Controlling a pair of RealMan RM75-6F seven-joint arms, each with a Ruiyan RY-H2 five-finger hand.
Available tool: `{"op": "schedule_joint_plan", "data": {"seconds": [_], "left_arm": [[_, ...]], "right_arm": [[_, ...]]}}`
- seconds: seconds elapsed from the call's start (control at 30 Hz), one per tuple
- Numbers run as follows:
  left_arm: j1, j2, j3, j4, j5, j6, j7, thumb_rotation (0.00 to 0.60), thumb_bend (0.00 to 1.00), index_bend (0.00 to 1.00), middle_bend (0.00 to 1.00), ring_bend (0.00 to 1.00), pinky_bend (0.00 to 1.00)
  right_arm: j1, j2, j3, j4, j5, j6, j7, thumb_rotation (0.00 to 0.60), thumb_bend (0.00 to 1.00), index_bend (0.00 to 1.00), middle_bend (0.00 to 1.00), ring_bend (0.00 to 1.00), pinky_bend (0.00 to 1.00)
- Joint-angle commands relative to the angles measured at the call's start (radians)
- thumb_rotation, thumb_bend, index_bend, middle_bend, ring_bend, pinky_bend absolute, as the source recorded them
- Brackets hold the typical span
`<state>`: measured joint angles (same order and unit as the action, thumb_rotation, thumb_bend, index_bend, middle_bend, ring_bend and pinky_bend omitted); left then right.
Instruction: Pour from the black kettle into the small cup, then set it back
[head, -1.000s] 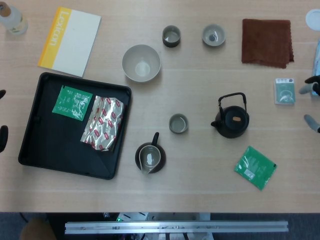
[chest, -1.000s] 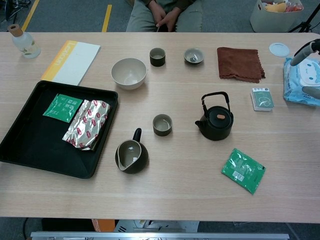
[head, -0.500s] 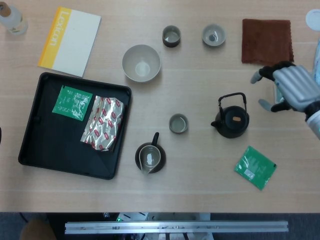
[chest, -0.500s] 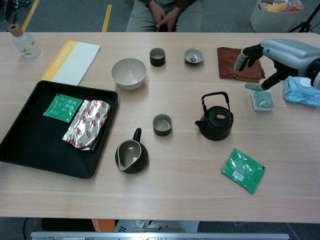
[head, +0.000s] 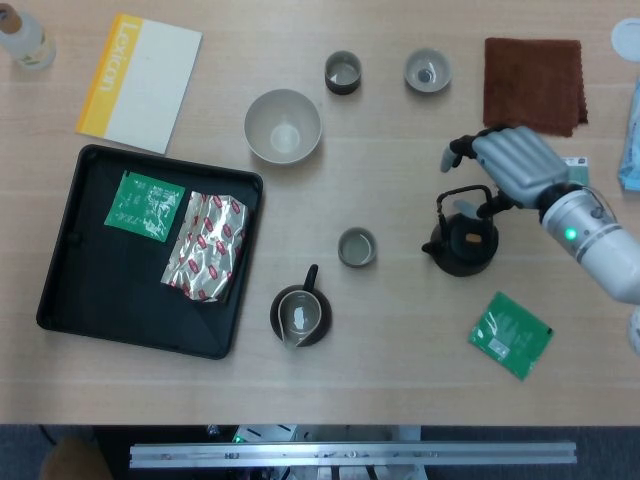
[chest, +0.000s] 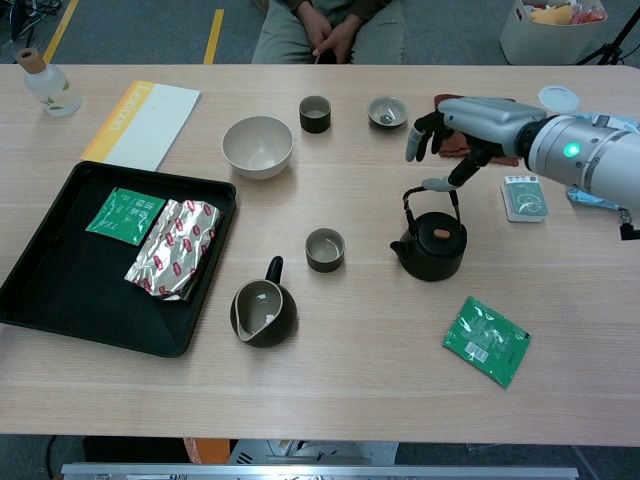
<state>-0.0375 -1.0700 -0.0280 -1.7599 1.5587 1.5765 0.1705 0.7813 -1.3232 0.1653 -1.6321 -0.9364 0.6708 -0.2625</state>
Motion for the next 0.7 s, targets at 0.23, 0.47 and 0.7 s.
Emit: {"op": "schedule_joint_plan", "data": {"seconds": [0.23,0.47,0.7], "left_arm": [[0.001,0.002,0.003,0.002,-0.001,-0.005,-0.006,0.6,0.43,0.14,0.24,0.19,0.19],[0.002,0.003,0.002,0.005,0.0,-0.005,-0.012,0.6,0.43,0.14,0.24,0.19,0.19],[0.001,0.0,0.003,0.013,-0.001,-0.009,-0.018,0.6,0.43,0.14,0.24,0.19,0.19]], "right_arm": [[0.076,-0.027,-0.059,0.022,0.115,-0.039,-0.061,0.429,0.23,0.4,0.41,0.32,0.22],[0.11,-0.04,-0.094,0.036,0.16,-0.035,-0.079,0.41,0.22,0.4,0.41,0.32,0.22],[0.132,-0.056,-0.115,0.053,0.186,-0.029,-0.081,0.408,0.22,0.4,0.41,0.32,0.22]]}}
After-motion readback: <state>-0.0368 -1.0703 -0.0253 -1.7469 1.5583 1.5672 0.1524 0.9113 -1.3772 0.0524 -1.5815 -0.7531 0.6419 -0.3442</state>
